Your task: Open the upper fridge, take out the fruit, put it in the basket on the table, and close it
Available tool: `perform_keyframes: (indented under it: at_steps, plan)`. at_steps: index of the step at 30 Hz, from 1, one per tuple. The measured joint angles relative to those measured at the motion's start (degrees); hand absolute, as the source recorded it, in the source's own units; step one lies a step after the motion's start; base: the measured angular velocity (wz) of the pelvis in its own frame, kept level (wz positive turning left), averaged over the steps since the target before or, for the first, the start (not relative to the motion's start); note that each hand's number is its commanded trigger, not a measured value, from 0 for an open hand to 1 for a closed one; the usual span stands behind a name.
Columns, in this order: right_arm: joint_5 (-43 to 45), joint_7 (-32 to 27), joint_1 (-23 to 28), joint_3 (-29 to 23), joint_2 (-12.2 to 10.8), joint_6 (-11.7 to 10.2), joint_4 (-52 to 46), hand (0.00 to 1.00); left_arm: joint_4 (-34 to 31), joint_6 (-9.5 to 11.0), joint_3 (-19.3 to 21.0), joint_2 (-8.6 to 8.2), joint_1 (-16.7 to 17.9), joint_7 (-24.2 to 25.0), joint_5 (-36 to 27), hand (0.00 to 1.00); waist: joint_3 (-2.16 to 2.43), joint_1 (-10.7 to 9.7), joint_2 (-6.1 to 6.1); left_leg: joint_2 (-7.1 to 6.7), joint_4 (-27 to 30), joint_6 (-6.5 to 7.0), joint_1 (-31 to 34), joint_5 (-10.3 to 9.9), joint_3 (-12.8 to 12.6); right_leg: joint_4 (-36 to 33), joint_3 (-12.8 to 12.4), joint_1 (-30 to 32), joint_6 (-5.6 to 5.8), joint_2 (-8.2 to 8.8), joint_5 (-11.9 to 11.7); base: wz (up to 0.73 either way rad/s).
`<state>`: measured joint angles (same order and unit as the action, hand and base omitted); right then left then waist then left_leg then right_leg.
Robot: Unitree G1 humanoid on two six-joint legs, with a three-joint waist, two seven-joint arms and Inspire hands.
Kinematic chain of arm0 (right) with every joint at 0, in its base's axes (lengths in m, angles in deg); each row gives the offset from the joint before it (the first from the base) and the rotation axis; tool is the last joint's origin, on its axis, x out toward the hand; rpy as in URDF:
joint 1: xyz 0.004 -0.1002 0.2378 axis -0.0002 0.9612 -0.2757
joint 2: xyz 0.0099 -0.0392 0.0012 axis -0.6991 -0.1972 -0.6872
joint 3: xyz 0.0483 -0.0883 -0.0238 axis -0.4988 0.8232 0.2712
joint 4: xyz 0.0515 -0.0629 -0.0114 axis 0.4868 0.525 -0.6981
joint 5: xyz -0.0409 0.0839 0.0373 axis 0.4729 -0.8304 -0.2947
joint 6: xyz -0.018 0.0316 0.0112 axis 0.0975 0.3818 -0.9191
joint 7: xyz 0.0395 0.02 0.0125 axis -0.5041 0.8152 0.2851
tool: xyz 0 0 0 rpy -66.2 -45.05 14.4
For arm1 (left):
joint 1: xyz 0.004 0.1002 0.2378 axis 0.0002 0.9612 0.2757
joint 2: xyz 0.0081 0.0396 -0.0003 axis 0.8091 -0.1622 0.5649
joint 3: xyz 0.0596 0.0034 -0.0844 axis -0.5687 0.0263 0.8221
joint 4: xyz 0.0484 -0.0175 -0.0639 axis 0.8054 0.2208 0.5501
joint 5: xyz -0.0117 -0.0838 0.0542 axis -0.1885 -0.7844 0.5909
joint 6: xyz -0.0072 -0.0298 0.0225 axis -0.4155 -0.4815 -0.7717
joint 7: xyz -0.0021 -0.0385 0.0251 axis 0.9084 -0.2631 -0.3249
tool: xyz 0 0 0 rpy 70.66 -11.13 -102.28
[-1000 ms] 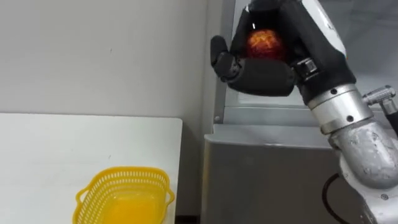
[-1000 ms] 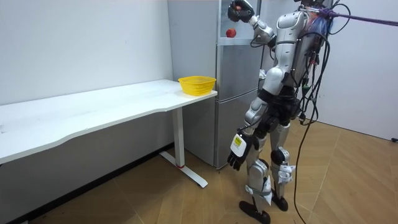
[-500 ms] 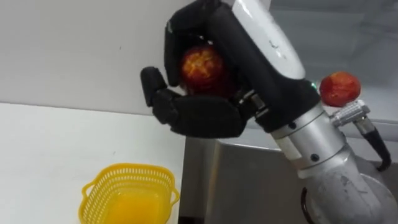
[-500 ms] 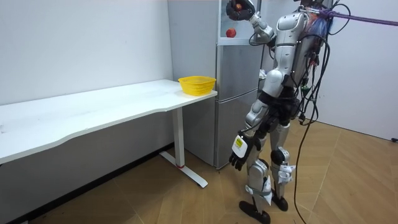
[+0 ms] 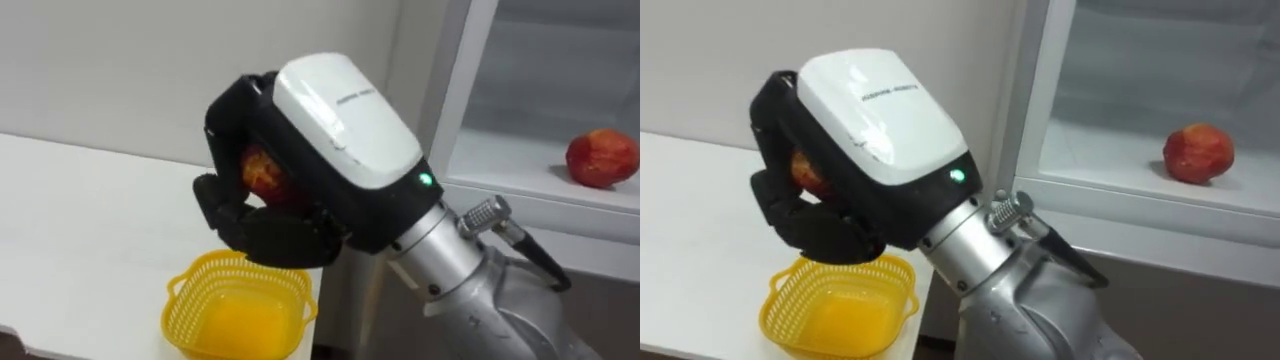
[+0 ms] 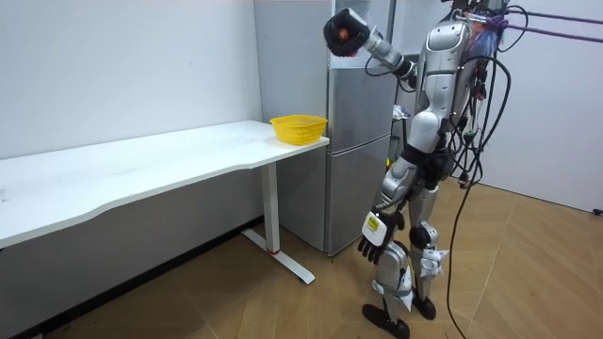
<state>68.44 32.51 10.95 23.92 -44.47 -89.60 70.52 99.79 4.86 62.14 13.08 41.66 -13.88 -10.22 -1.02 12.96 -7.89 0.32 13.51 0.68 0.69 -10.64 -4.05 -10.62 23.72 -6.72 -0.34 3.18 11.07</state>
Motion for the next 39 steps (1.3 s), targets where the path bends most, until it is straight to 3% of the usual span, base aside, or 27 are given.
perform_keyframes:
  at_steps: [4,7,13,17,26,33,39]
  plan:
    - [2.64,-0.03,-0.02,1.76,-0.12,0.58,7.33,1.0,-0.03,-0.07,-1.48,0.05,0.0,0.04,-0.05,0.0,0.29,1.65,-1.12,-0.09,-0.08,0.12,0.45,0.09,0.87,0.02,0.19,0.19,0.23,0.36,0.18,0.08]
    - [4.36,-0.15,-0.04,1.91,-0.37,1.34,10.5,1.0,-0.05,-0.08,-1.25,0.07,0.02,0.15,0.13,0.0,0.23,2.51,-1.63,-0.29,0.02,0.29,0.77,0.21,1.39,-0.01,1.12,0.27,0.26,0.56,0.17,0.16]
    - [4.61,-1.76,-0.01,1.99,-0.26,1.64,17.43,1.0,-0.04,-0.08,-1.14,0.07,-0.58,0.75,1.1,0.0,0.15,3.52,-1.65,-1.12,0.05,0.58,1.6,0.37,3.51,0.01,3.22,0.12,0.77,0.96,0.47,0.17]
    - [4.6,-3.14,0.0,2.14,-0.23,1.88,22.18,1.0,-0.03,-0.1,-1.16,0.17,-0.89,0.56,1.07,0.0,-0.01,3.97,-1.9,-1.31,0.08,0.53,2.31,0.49,4.49,-0.03,3.29,0.49,0.84,0.94,0.51,0.14]
    - [4.13,-3.8,0.04,4.39,0.09,2.51,28.75,1.0,-0.02,-0.56,-1.31,0.11,-1.27,1.12,1.0,0.0,0.15,4.71,-2.38,-1.61,0.37,0.54,3.65,0.62,5.37,-0.1,3.85,1.64,0.98,1.41,0.6,0.07]
    - [5.3,-2.93,0.02,4.41,0.06,3.82,31.45,1.0,-0.11,-0.78,-1.19,0.44,-1.12,1.24,1.06,0.0,-0.61,4.83,-2.71,-2.21,0.15,0.77,4.01,0.69,5.77,-0.25,4.57,1.88,1.54,1.73,0.97,0.04]
    - [5.35,-1.82,0.03,4.43,-0.05,5.07,32.55,1.0,-0.48,-0.92,-1.21,0.69,-1.15,1.23,1.06,0.0,-0.63,4.94,-2.66,-2.17,0.27,0.79,4.64,0.7,5.77,-0.2,4.77,2.44,1.54,1.76,0.97,0.0]
